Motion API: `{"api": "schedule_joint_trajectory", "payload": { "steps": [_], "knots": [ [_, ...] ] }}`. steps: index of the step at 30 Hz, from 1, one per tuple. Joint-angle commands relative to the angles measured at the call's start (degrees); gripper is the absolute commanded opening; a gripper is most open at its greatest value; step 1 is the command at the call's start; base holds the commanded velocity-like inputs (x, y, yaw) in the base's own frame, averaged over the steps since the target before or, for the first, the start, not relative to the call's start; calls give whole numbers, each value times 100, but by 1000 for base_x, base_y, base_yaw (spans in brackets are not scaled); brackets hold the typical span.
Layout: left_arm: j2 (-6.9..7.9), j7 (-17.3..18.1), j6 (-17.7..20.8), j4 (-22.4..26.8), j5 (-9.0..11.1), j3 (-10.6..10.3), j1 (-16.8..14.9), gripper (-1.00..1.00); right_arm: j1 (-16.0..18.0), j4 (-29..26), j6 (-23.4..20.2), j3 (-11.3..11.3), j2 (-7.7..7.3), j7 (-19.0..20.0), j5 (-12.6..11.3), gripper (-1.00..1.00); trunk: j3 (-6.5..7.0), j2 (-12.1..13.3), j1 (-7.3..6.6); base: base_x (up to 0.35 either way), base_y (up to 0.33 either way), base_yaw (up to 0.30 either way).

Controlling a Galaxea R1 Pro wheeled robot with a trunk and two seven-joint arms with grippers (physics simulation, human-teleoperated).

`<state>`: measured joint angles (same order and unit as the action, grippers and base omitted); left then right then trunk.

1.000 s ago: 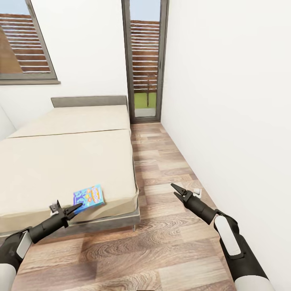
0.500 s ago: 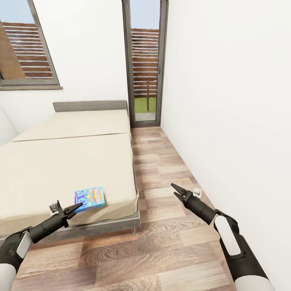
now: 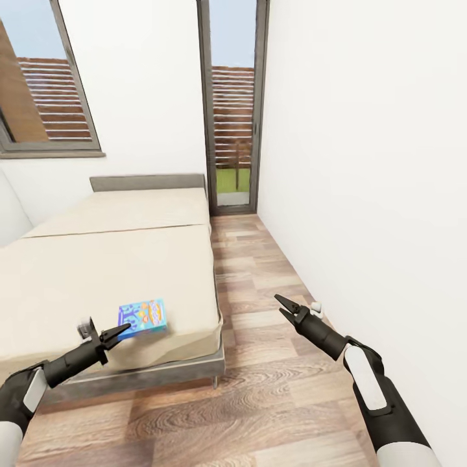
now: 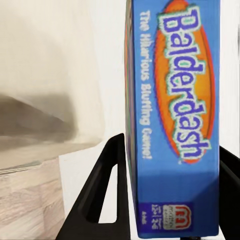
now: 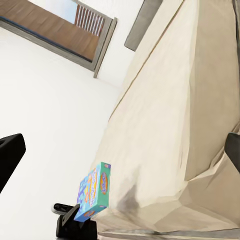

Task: Put all the toys in the child's room - the three board games (two on the bed and one on the table), the two jigsaw puzzles on the table, and the tennis ball on the table - inside the toy box on the table in the child's room.

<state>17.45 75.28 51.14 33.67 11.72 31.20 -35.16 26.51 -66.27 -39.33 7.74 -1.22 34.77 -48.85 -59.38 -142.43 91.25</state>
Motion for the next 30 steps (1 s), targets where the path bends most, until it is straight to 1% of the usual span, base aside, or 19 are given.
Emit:
{"api": "schedule_joint_trajectory", "payload": {
  "steps": [1,4,6,8,11,12,14,15,16,17,18,19,21,22,24,28,30],
  "knots": [
    [2,6,230,160,-21,-9,1,-100,3,2,-40,8,0,4,-20,100,13,40,-23,0,0,0],
    [28,10,569,751,-23,-22,38,-100,3,7,-40,6,-1,4,-25,100,13,40,-23,0,0,0],
    [100,17,729,1041,-18,-24,65,-100,3,8,-40,2,-1,4,-27,100,49,120,-67,0,0,0],
    [208,23,823,1168,-13,-24,79,-100,3,9,-43,-5,-1,2,-21,100,85,200,-111,0,0,0],
    [370,69,879,1233,3,-14,85,-100,3,-17,-47,-35,-4,-34,39,100,139,320,-177,0,0,0],
    [459,166,886,1244,4,-14,85,-100,3,-35,-59,-48,-3,-49,63,100,157,360,-199,0,0,0],
    [646,558,886,1256,-8,-47,81,-100,3,-58,-83,-78,-3,-88,147,100,192,441,-243,0,0,0],
    [736,805,886,1259,-16,-127,76,-100,3,-54,-89,-93,0,-115,218,100,210,481,-265,0,0,0],
    [846,1052,886,1266,-24,-260,62,-100,3,-34,-97,-107,3,-132,298,100,228,521,-287,0,0,0],
    [983,1282,886,1275,-29,-452,53,-100,3,-22,-100,-116,8,-132,372,100,246,561,-309,0,0,0],
    [1125,1453,886,1281,-34,-712,48,-100,3,-28,-97,-123,17,-124,428,100,264,601,-331,0,0,0],
    [1252,1472,883,1274,-39,-1002,55,-100,3,-42,-87,-131,20,-115,463,100,282,641,-353,0,0,0],
    [1459,1472,858,1219,-28,-1547,58,-100,3,-55,-57,-140,57,-130,516,100,318,721,-397,-42,0,0],
    [1493,1472,853,1207,-22,-1669,59,-100,3,-59,-48,-140,69,-145,528,100,336,762,-419,-168,0,0],
    [1532,1472,854,1194,-20,-1794,61,-100,3,-65,-38,-141,80,-157,537,100,372,842,-463,-227,0,13],
    [1611,1472,854,1189,-12,-1836,61,-100,3,-77,-29,-138,88,-171,544,100,457,1002,-551,-85,0,164],
    [1625,1472,854,1187,-8,-1840,61,-100,3,-78,-25,-139,92,-176,548,100,502,1082,-595,-19,0,226]
  ]
}}
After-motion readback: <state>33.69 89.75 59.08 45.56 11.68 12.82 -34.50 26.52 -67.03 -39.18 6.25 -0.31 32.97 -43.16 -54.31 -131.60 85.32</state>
